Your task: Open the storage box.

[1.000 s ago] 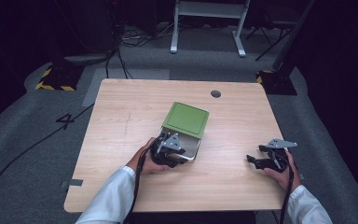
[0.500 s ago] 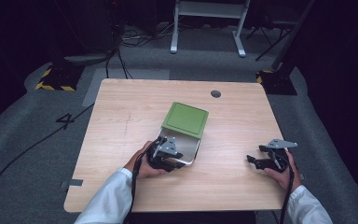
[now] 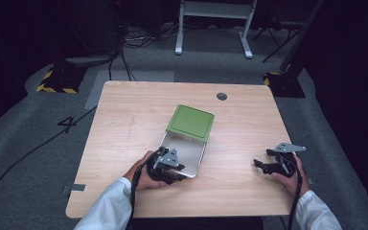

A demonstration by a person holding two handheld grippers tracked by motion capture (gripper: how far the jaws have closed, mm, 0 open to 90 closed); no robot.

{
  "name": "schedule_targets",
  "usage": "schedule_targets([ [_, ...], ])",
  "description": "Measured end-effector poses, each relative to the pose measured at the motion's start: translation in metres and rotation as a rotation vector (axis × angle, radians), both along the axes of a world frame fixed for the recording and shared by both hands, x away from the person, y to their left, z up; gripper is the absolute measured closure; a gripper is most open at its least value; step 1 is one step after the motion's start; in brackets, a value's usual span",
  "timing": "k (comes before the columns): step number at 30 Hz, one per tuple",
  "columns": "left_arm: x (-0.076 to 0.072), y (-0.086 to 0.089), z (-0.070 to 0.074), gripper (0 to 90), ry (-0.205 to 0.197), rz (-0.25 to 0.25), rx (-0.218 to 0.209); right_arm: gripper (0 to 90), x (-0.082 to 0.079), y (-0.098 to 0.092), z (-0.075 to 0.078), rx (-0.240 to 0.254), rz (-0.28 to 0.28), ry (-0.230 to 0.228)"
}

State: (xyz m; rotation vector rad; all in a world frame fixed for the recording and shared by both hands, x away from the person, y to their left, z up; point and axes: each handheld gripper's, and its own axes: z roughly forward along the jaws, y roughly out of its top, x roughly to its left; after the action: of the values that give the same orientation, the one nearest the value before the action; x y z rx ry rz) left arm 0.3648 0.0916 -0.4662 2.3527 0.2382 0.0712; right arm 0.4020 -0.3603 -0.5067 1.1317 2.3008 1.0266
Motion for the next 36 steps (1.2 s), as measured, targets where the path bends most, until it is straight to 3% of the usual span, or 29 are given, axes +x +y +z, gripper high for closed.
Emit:
schedule_targets([
  [36, -0.03, 0.022, -0.004, 58.0, 0.018, 0.019, -0.037, 20.7, 0.0, 0.0, 0.0, 0.0, -0.001, 0.0],
])
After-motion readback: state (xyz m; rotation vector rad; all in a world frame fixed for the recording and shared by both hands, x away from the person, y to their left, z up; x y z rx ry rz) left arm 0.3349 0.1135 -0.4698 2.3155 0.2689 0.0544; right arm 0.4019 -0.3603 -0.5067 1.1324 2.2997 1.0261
